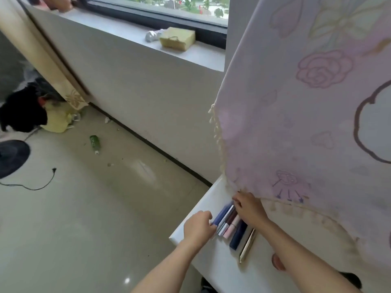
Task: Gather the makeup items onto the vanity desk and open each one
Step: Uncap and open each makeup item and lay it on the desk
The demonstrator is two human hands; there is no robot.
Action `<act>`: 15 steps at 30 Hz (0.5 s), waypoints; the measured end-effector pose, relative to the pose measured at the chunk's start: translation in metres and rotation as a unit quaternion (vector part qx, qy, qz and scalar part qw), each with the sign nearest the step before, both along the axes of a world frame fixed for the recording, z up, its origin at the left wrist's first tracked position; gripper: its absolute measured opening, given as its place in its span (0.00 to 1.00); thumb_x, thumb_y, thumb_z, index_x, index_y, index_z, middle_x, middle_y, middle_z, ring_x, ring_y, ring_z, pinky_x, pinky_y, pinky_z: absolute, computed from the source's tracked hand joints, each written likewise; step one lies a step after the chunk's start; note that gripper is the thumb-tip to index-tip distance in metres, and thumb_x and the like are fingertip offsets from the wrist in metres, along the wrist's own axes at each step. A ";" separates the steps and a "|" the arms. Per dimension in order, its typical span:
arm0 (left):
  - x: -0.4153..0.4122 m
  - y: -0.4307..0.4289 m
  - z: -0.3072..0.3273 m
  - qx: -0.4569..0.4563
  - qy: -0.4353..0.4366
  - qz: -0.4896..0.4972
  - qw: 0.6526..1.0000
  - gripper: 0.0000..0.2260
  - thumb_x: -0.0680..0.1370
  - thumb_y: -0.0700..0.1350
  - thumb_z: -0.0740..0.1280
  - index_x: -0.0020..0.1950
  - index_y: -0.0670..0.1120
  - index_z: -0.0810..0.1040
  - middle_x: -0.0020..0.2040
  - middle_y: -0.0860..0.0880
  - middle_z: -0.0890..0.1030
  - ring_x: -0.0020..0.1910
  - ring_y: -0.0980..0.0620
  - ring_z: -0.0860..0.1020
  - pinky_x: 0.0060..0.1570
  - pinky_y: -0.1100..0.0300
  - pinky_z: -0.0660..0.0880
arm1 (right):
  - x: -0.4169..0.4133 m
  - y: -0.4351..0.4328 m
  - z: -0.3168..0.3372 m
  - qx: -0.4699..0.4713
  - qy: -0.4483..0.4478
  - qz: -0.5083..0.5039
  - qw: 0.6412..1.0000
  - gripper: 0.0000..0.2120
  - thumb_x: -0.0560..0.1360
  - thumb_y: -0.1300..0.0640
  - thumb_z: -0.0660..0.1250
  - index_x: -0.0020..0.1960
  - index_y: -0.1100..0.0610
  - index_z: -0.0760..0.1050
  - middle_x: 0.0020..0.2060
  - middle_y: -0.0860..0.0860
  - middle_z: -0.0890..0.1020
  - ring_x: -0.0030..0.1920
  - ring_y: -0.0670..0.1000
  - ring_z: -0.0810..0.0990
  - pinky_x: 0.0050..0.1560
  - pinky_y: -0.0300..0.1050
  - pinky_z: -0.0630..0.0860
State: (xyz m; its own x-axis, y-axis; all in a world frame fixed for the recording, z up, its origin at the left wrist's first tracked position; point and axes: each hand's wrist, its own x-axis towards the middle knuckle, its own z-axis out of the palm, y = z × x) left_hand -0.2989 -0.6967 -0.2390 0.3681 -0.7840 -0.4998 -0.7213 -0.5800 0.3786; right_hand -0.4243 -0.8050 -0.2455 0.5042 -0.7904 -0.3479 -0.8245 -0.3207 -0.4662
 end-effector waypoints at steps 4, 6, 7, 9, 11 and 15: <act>0.002 -0.006 -0.005 0.010 -0.009 -0.004 1.000 0.04 0.68 0.39 0.61 0.40 0.47 0.72 0.31 0.53 0.63 0.39 0.46 0.70 0.27 0.61 0.58 | 0.005 0.001 -0.003 -0.047 0.041 0.054 0.997 0.13 0.78 0.58 0.56 0.59 0.53 0.74 0.58 0.51 0.77 0.59 0.50 0.72 0.59 0.42 0.67; 0.001 -0.008 -0.006 0.005 -0.010 0.000 1.000 0.04 0.68 0.39 0.60 0.39 0.47 0.71 0.32 0.53 0.65 0.38 0.47 0.70 0.28 0.60 0.59 | 0.009 0.001 -0.003 -0.046 0.048 0.048 0.997 0.15 0.78 0.58 0.57 0.64 0.52 0.72 0.61 0.50 0.75 0.63 0.50 0.70 0.62 0.42 0.66; 0.001 -0.008 -0.007 -0.002 -0.008 0.002 1.000 0.04 0.69 0.38 0.60 0.39 0.47 0.70 0.34 0.51 0.66 0.38 0.47 0.70 0.28 0.59 0.60 | 0.011 0.002 -0.003 -0.043 0.048 0.039 0.997 0.16 0.78 0.57 0.57 0.65 0.52 0.71 0.63 0.50 0.74 0.63 0.50 0.70 0.63 0.42 0.65; 0.001 -0.010 -0.007 -0.016 0.000 0.015 1.000 0.04 0.71 0.38 0.59 0.40 0.46 0.70 0.39 0.49 0.69 0.38 0.48 0.69 0.28 0.60 0.59 | 0.015 0.003 0.000 -0.023 0.042 0.021 0.999 0.17 0.78 0.57 0.58 0.66 0.52 0.69 0.64 0.51 0.73 0.63 0.50 0.70 0.62 0.41 0.67; 0.005 -0.013 -0.003 -0.042 0.018 0.032 0.998 0.04 0.73 0.39 0.59 0.40 0.46 0.71 0.42 0.49 0.69 0.39 0.49 0.69 0.28 0.62 0.59 | 0.019 0.004 0.006 0.004 0.026 0.013 1.000 0.17 0.78 0.58 0.58 0.66 0.53 0.70 0.63 0.52 0.74 0.61 0.51 0.71 0.60 0.41 0.69; 0.027 -0.016 0.017 -0.124 0.088 0.066 0.986 0.07 0.74 0.39 0.63 0.48 0.42 0.79 0.41 0.50 0.72 0.40 0.53 0.70 0.37 0.64 0.64 | 0.024 0.005 0.032 0.052 -0.046 -0.033 0.997 0.17 0.77 0.62 0.60 0.65 0.57 0.71 0.60 0.54 0.76 0.58 0.51 0.76 0.57 0.39 0.73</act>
